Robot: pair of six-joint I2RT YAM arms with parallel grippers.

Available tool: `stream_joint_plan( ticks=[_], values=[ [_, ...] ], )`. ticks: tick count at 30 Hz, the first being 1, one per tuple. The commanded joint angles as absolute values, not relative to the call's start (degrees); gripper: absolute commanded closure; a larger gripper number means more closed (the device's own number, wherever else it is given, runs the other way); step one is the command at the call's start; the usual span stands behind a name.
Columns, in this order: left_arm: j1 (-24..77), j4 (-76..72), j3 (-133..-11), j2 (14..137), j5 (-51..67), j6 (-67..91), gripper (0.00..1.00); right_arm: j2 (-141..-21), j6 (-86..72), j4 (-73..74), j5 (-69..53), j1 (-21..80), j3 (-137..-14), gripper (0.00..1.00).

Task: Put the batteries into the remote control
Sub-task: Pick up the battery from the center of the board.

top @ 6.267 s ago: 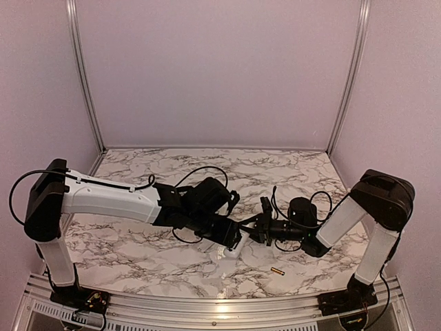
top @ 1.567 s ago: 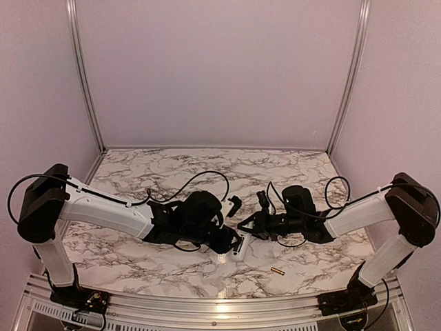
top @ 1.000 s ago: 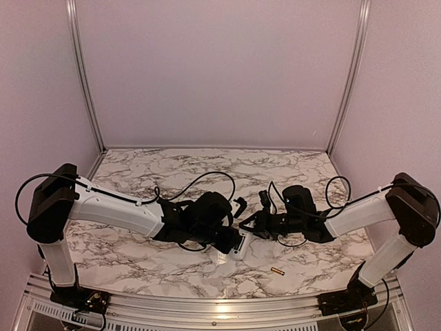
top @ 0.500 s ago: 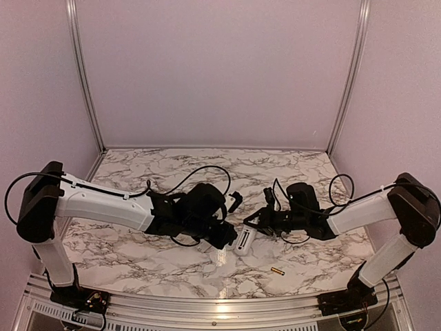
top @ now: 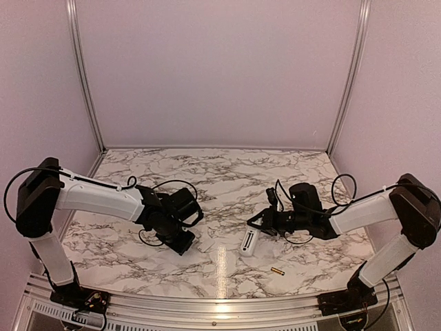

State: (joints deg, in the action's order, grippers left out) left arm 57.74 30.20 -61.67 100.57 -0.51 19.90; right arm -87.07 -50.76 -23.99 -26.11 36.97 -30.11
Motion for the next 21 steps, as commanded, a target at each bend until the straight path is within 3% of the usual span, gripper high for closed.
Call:
stream_joint_plan(
  ticks=[1, 5, 9, 11, 21],
  values=[
    [55.99, 33.87, -61.24, 103.78, -3.53, 18.12, 1.00, -85.31, -49.57, -25.09, -27.07, 36.46, -30.32, 1.00],
    [55.23, 32.98, -61.24, 105.87, -3.60, 17.67, 0.98, -84.88, -49.49, -25.10, -27.09, 36.41, -30.32, 1.00],
    [54.77, 32.05, -59.64, 105.30, -3.10, 17.86, 0.78, -84.75, -49.42, -25.14, -27.26, 36.39, -30.32, 1.00],
    [54.76, 31.51, -58.41, 104.00, -2.36, 18.23, 0.74, -84.73, -49.54, -25.26, -27.28, 36.27, -30.24, 1.00],
    [54.76, 23.68, -48.63, 96.26, -0.70, 22.63, 0.75, -83.78, -50.33, -30.59, -27.72, 36.30, -28.26, 1.00]
  ],
)
